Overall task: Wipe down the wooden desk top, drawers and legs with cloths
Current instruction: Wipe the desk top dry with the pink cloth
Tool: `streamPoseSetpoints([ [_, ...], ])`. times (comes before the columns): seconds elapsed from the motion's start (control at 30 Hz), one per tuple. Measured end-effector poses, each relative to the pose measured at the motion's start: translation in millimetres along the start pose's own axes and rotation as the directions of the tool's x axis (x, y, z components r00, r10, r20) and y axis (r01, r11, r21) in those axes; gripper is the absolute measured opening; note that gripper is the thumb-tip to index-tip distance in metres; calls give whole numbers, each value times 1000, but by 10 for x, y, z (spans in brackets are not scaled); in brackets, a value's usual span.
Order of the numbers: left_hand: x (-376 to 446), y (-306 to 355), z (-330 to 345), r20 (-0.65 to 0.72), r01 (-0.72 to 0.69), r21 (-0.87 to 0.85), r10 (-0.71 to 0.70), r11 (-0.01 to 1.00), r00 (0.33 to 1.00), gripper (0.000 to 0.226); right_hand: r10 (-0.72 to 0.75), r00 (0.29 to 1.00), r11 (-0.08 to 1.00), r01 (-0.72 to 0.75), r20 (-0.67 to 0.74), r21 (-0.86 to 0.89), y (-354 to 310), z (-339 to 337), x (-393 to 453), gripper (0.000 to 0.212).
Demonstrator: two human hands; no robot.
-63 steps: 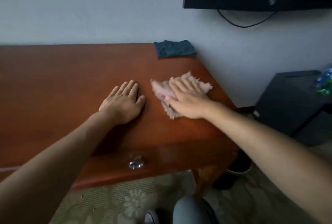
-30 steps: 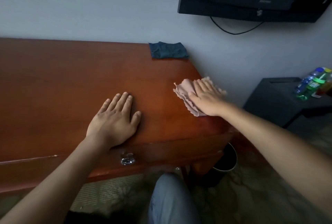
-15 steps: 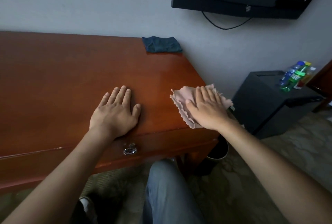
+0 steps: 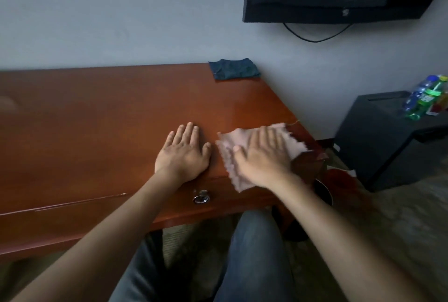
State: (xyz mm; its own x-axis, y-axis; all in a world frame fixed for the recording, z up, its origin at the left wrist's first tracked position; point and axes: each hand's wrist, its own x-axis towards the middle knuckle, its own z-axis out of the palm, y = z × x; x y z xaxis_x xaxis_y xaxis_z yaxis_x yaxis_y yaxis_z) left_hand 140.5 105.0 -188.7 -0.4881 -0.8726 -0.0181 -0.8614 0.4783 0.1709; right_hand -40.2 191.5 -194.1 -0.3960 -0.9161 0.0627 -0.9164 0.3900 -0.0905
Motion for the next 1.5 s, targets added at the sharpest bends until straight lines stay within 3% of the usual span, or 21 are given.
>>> streamPoseSetpoints([
  [0.1, -45, -83, -33, -49, -105, -134, 100, 985, 994, 64, -244, 969, 970, 245, 34, -5, -341, 50, 26, 82],
  [0.17, -75, -219, -108, -123, -154, -337, 119, 929, 985, 46, -291, 956, 957, 291, 15, 6, -209, 4, 158, 80],
  [0.27, -106, -511, -171, -336, -215, -398, 76, 892, 939, 17, -32, 997, 999, 34, 67, -26, 108, -72, 369, 78],
  [0.33, -144, -699, -200, -423, -195, -365, 24, 910, 906, 35, 71, 984, 997, -65, 161, -45, -4, -86, 430, 83],
  [0.43, -228, -829, -275, -433, -171, -383, -13, 908, 901, 51, -125, 985, 991, 129, 121, -26, -669, -17, 312, 81],
  [0.47, -242, -843, -279, -460, -212, -367, 21, 906, 888, 47, -218, 969, 976, 219, 117, 3, -904, -3, 239, 83],
  [0.53, -268, -799, -289, -504, -283, -302, 100, 910, 858, 19, -332, 924, 942, 317, 190, 108, -1221, 30, 221, 93],
  [0.6, -282, -678, -330, -469, -324, -257, 176, 911, 866, 33, -362, 904, 895, 269, 228, 357, -1270, -101, 308, 97],
  [0.67, -239, -529, -321, -434, -368, -200, 255, 908, 864, 44, -290, 940, 771, 117, 181, 626, -1079, -301, 436, 77],
  [0.7, -202, -426, -291, -378, -360, -162, 279, 919, 883, 53, -191, 972, 744, 54, 134, 666, -926, -398, 486, 66],
  [0.8, -56, -144, -82, -81, -253, -58, 248, 966, 965, 69, 85, 993, 911, -45, -79, 410, -378, -440, 685, 56],
  [0.9, 162, -220, 12, 57, -196, 9, 195, 981, 979, 68, 82, 995, 985, -89, 49, 147, -159, -150, 849, 65],
  [1.0, 441, -656, -189, 80, -53, 15, 52, 998, 995, 59, 60, 993, 994, -68, 99, 85, -141, 14, 894, 66],
  [1.07, 462, -720, -267, 124, -35, 63, 27, 997, 992, 57, 44, 996, 997, -49, 83, 65, -160, -3, 911, 64],
  [1.13, 307, -466, -231, 164, -189, 84, 174, 978, 971, 57, 48, 995, 997, -52, 85, 51, -144, 9, 942, 64],
  [1.2, 158, -243, -170, 199, -396, 40, 381, 918, 903, 57, 46, 996, 998, -49, 82, 35, -135, 36, 965, 63],
  [1.27, 272, -308, -224, 161, -473, -11, 468, 881, 869, 56, 37, 995, 999, -40, 94, 33, -136, 41, 960, 63],
  [1.43, 816, -709, -303, 119, -132, 70, 123, 989, 985, 58, 41, 996, 998, -44, 75, 48, -135, 49, 940, 65],
  [1.5, 575, -457, -191, 121, -210, 157, 192, 965, 974, 65, 38, 997, 997, -42, 61, 61, -125, 56, 943, 64],
])
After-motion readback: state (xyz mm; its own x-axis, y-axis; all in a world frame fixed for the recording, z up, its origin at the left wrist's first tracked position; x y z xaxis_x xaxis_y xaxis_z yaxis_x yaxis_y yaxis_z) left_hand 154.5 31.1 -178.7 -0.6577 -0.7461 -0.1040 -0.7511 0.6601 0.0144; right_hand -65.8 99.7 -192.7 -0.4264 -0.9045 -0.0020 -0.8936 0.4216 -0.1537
